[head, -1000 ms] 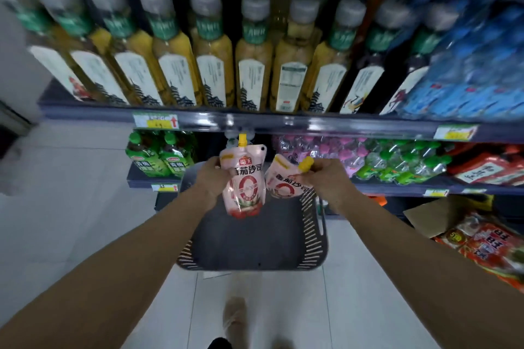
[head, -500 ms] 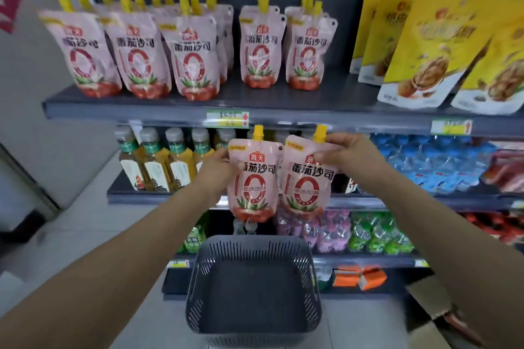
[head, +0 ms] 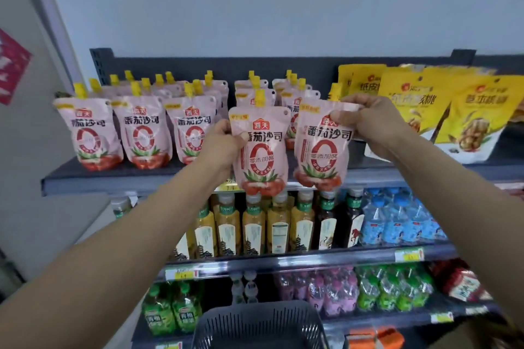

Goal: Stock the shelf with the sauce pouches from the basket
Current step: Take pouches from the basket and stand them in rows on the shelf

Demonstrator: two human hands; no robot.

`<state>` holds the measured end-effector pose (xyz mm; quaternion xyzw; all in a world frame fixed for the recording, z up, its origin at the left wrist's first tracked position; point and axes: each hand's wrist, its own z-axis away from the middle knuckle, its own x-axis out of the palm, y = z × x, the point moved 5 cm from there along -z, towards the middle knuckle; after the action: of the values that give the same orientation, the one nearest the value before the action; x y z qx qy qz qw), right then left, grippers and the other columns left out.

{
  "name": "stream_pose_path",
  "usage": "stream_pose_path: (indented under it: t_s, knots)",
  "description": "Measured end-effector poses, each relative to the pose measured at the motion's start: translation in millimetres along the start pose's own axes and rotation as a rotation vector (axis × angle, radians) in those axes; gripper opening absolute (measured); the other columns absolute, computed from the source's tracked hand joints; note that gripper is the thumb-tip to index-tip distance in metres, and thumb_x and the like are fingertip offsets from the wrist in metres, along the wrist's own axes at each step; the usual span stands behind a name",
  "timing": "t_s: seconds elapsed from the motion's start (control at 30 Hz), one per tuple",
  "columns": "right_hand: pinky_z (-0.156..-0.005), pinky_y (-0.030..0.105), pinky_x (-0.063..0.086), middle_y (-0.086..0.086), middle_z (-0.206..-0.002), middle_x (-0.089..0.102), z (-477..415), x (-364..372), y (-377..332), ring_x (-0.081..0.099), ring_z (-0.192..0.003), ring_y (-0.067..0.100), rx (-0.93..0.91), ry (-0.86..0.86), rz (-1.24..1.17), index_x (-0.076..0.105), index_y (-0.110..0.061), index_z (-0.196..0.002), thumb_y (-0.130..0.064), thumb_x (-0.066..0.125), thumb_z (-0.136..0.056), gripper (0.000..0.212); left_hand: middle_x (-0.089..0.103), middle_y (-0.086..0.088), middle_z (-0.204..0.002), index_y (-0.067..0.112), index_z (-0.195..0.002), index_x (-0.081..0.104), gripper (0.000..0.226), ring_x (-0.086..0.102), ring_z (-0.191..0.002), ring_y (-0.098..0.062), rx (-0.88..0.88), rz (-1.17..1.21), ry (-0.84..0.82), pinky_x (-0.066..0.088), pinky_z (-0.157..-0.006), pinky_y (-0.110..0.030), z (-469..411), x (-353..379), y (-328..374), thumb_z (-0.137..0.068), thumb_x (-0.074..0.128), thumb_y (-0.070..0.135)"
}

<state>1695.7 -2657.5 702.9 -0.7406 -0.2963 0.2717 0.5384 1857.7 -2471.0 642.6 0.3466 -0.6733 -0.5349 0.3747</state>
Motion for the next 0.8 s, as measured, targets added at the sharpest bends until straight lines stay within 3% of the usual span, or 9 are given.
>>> stream_pose_path:
  t_s: [0.13,0.23,0.4,0.47,0.53,0.6,0.7,0.8]
  knots:
    - [-0.042,0.018,0.049,-0.001,-0.061,0.068,-24,0,-7,0.065,-0.046,0.007,-0.032,0.055,-0.048,0.059,-0.017,-0.073,0.003,0.069,-0.075,0.023,0.065,-0.001,-0.085,0.017,-0.086,0.054,0.019,0.064,-0.076,-0.017,0.05,-0.003,0.047,0.05,-0.057,-0.03,-27,4,11,-0.09,0.051,-0.002]
    - [-0.044,0.019,0.05,0.004,-0.072,0.067,-44,2,-6,0.066,-0.049,0.007,-0.06,0.051,-0.033,0.059,-0.018,-0.075,0.002,0.069,-0.076,0.022,0.065,0.001,-0.086,0.02,-0.086,0.055,0.021,0.064,-0.078,-0.016,0.044,-0.015,0.077,0.052,-0.056,-0.03,-46,6,13,-0.09,0.051,0.0]
    - [-0.044,0.018,0.05,0.004,-0.078,0.068,-80,6,3,0.068,-0.052,0.007,-0.059,-0.016,0.037,0.06,-0.016,-0.081,-0.001,0.068,-0.079,0.017,0.066,0.004,-0.084,0.013,-0.104,0.056,0.02,0.064,-0.073,-0.011,0.06,-0.051,0.113,0.051,-0.042,-0.02,-70,10,10,-0.09,0.05,-0.001]
    - [-0.045,0.019,0.051,0.004,-0.077,0.068,-93,10,8,0.068,-0.054,0.008,-0.055,-0.061,0.043,0.061,-0.016,-0.081,0.0,0.068,-0.079,0.017,0.066,0.003,-0.088,0.012,-0.11,0.056,0.024,0.065,-0.076,-0.012,0.065,-0.059,0.123,0.052,-0.045,-0.021,-78,12,6,-0.09,0.05,0.0]
    - [-0.046,0.02,0.052,0.004,-0.077,0.069,-105,13,14,0.068,-0.056,0.009,-0.042,-0.102,0.038,0.062,-0.015,-0.081,0.0,0.068,-0.079,0.017,0.067,-0.001,-0.096,0.013,-0.113,0.056,0.026,0.065,-0.084,-0.017,0.063,-0.059,0.129,0.055,-0.058,-0.029,-86,13,1,-0.09,0.051,0.001]
    - [-0.046,0.019,0.052,0.001,-0.072,0.071,-116,16,21,0.07,-0.056,0.009,-0.033,-0.147,0.027,0.063,-0.016,-0.079,0.002,0.067,-0.079,0.018,0.066,-0.005,-0.1,0.013,-0.109,0.057,0.024,0.065,-0.089,-0.021,0.064,-0.054,0.138,0.056,-0.066,-0.034,-92,14,-5,-0.089,0.052,0.0]
    - [-0.046,0.019,0.052,-0.005,-0.064,0.073,-128,22,34,0.071,-0.058,0.008,-0.013,-0.223,0.022,0.064,-0.021,-0.075,0.003,0.065,-0.08,0.024,0.066,-0.002,-0.089,0.014,-0.097,0.056,0.019,0.065,-0.078,-0.013,0.075,-0.042,0.16,0.054,-0.052,-0.022,-97,13,-15,-0.088,0.053,-0.003]
    - [-0.051,0.022,0.055,-0.001,-0.077,0.074,-138,26,50,0.072,-0.066,0.011,0.003,-0.273,0.03,0.066,-0.022,-0.076,0.003,0.065,-0.079,0.026,0.065,0.001,-0.086,0.017,-0.089,0.056,0.021,0.064,-0.077,-0.011,0.091,-0.043,0.172,0.053,-0.051,-0.018,-100,12,-19,-0.088,0.052,-0.003]
